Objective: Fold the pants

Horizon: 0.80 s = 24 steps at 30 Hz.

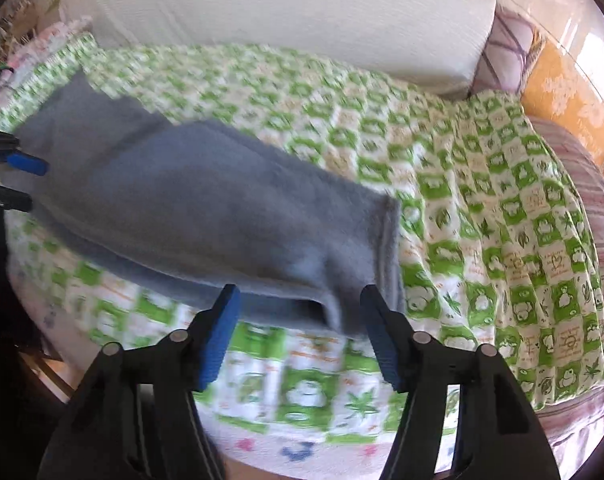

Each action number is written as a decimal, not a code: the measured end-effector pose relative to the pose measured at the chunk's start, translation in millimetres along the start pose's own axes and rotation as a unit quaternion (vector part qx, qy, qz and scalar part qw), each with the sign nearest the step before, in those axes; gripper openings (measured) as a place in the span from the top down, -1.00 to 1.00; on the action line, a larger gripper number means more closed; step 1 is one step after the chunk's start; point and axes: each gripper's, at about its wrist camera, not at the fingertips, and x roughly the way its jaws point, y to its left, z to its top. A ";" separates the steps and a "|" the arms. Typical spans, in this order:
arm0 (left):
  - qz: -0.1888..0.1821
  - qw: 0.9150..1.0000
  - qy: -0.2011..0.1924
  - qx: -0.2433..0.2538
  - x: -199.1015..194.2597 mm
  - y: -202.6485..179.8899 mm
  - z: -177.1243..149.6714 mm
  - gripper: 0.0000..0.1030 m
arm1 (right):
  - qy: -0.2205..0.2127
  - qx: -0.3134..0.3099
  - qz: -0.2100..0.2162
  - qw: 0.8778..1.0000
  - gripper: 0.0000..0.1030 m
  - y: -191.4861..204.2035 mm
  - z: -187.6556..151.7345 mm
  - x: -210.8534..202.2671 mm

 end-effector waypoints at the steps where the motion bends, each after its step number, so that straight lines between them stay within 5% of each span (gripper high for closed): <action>1: 0.005 1.000 -0.004 -0.005 -7.0 7.1 -4.2 -0.09 | -0.010 0.005 0.014 1.000 -0.24 4.2 2.9 -6.3; 8: 0.059 0.997 -0.018 -0.055 -41.8 70.6 -22.7 -0.09 | -0.061 0.015 0.118 0.991 -0.24 61.9 42.4 -15.7; 18: 0.159 0.978 -0.033 -0.128 -99.8 178.6 -56.2 -0.16 | -0.075 -0.038 0.233 0.969 -0.24 186.5 112.2 18.8; 24: 0.193 0.969 -0.024 -0.150 -119.5 243.5 -67.0 -0.18 | -0.053 -0.053 0.267 0.961 -0.24 265.3 156.0 49.3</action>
